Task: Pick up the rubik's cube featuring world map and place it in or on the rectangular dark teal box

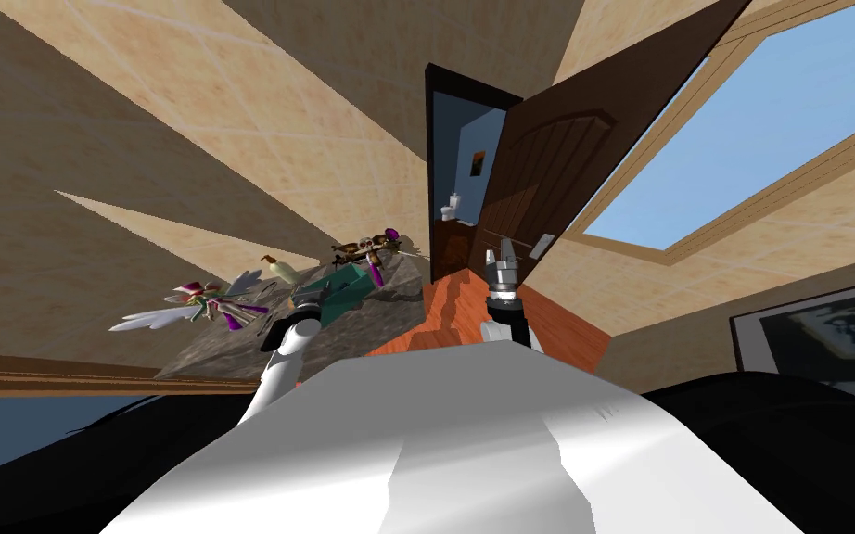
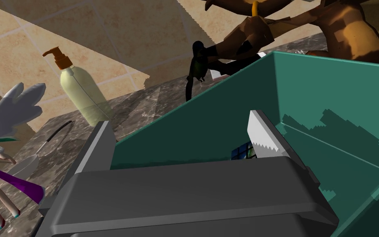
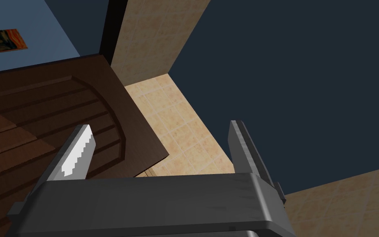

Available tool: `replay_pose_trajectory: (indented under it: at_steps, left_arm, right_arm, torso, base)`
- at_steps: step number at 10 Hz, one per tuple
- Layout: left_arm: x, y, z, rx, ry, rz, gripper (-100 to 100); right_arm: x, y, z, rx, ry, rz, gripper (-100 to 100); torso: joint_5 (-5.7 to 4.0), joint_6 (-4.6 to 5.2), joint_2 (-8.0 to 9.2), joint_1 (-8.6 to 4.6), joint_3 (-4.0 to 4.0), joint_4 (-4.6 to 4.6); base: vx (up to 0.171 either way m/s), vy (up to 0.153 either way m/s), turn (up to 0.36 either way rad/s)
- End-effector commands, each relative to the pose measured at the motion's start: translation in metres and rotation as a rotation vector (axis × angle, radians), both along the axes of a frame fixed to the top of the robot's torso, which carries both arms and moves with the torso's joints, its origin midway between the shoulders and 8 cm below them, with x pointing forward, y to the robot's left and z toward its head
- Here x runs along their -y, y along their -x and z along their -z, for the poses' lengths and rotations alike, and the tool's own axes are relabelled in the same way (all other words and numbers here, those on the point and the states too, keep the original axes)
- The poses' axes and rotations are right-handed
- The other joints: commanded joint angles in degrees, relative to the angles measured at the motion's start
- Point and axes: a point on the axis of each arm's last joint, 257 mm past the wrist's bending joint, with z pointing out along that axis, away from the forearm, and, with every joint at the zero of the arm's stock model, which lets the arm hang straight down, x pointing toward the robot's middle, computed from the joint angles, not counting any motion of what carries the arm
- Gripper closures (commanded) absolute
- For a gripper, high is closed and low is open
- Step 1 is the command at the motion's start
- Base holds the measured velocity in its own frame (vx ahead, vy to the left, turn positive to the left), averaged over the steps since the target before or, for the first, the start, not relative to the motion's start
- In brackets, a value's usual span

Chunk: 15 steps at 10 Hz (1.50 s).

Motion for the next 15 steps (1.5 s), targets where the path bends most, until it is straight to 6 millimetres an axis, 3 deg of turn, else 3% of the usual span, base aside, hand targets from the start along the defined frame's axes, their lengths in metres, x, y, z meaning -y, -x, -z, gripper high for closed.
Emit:
replay_pose_trajectory:
  at_steps: [1,3,5,8,10,12,13,14,15]
  left_arm:
    - [-0.001,-0.013,0.002,0.0,0.016,-0.003,-100]
    - [-0.006,-0.028,-0.008,0.001,-0.016,-0.01,-100]
    - [-0.004,-0.047,-0.014,0.015,0.002,-0.007,-100]
    - [-0.003,-0.062,-0.01,0.009,0.025,-0.011,-100]
    - [-0.006,-0.081,-0.027,0.018,-0.001,-0.016,-100]
    - [-0.001,-0.099,-0.034,0.03,0.019,-0.01,-100]
    - [-0.003,-0.101,-0.026,0.015,0.029,-0.015,-100]
    - [-0.008,-0.11,-0.04,0.016,-0.004,-0.023,-100]
    - [-0.006,-0.117,-0.039,0.013,0.007,-0.023,-100]
  right_arm:
    - [0.0,0.0,0.0,0.0,0.0,0.0,0]
    - [0.0,0.0,0.0,0.0,0.0,0.0,0]
    - [0.0,0.0,0.0,0.0,0.0,0.0,0]
    - [0.0,0.0,0.0,0.0,0.0,0.0,0]
    - [0.0,0.0,0.0,0.0,0.0,0.0,0]
    - [0.0,0.0,0.0,0.0,0.0,0.0,0]
    - [0.0,0.0,0.0,0.0,0.0,0.0,0]
    - [0.0,0.0,0.0,0.0,0.0,0.0,0]
    - [0.0,0.0,0.0,0.0,0.0,0.0,0]
  torso:
    - [0.0,0.0,0.0,0.0,0.0,0.0]
    - [0.0,0.01,-0.38,0.0,-0.22,-0.09]
    - [0.0,-0.01,0.16,0.0,0.08,0.03]
    - [-0.01,0.0,-0.35,-0.04,-0.21,-0.08]
    - [0.0,0.01,-0.02,0.01,-0.04,-0.03]
    - [-0.01,-0.01,0.05,-0.05,0.03,0.01]
    - [-0.01,-0.01,-0.21,-0.04,-0.12,-0.04]
    - [0.0,-0.01,-0.39,0.0,-0.22,-0.09]
    - [0.01,0.0,-0.06,0.05,-0.06,-0.04]
  base:
    - [-0.019,0.003,0.009]
    - [-0.058,0.01,-0.029]
    - [-0.135,-0.005,-0.016]
    - [-0.002,-0.006,0.001]
    - [-0.164,0.003,-0.048]
    - [-0.059,-0.007,0.007]
    - [0.018,0.003,-0.002]
    - [-0.118,0.016,-0.059]
    - [-0.16,-0.012,-0.037]
